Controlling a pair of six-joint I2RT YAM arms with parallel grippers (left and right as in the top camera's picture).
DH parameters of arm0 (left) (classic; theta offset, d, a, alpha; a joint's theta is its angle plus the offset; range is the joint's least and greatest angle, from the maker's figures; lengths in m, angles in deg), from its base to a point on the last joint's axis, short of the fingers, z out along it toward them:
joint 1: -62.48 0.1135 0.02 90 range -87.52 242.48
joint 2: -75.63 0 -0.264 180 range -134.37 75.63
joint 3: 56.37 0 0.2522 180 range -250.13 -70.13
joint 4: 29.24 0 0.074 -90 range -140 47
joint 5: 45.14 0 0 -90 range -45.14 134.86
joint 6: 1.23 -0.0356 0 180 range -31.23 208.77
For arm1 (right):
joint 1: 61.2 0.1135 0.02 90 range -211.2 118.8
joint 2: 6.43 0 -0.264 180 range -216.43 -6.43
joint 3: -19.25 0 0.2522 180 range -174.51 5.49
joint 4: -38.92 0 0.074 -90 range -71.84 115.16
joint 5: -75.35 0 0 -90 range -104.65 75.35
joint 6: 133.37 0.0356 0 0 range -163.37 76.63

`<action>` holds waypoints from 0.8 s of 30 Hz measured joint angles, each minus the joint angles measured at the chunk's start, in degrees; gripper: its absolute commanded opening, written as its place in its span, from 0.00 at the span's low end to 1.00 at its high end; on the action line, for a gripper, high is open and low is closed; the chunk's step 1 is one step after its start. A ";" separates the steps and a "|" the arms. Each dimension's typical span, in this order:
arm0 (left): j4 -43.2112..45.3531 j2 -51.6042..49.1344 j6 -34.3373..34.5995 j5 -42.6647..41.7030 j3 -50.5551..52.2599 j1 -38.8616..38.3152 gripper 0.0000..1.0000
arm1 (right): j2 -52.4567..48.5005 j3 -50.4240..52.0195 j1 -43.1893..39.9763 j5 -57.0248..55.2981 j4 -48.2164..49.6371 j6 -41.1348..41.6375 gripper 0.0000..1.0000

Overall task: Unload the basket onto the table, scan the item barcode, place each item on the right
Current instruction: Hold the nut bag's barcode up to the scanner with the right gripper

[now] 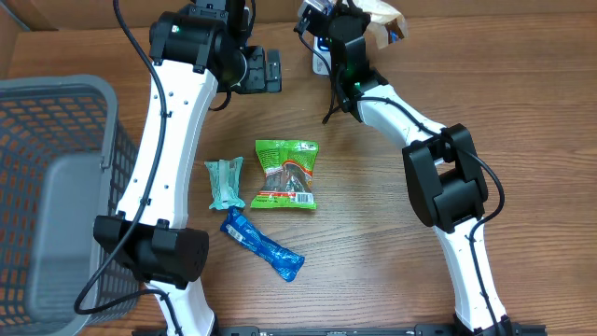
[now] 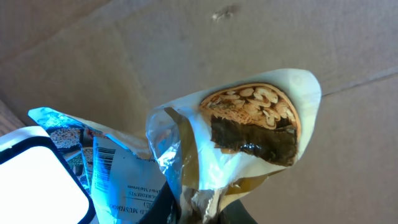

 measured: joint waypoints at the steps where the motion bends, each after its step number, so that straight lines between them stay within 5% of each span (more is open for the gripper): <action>1: 0.00 0.00 0.00 0.00 0.00 0.00 1.00 | 0.00 0.00 0.00 0.04 -0.09 -0.20 0.04; 24: 0.00 0.00 0.00 0.00 0.00 0.00 0.99 | 0.00 -0.02 -3.54 9.25 -0.66 -2.84 0.04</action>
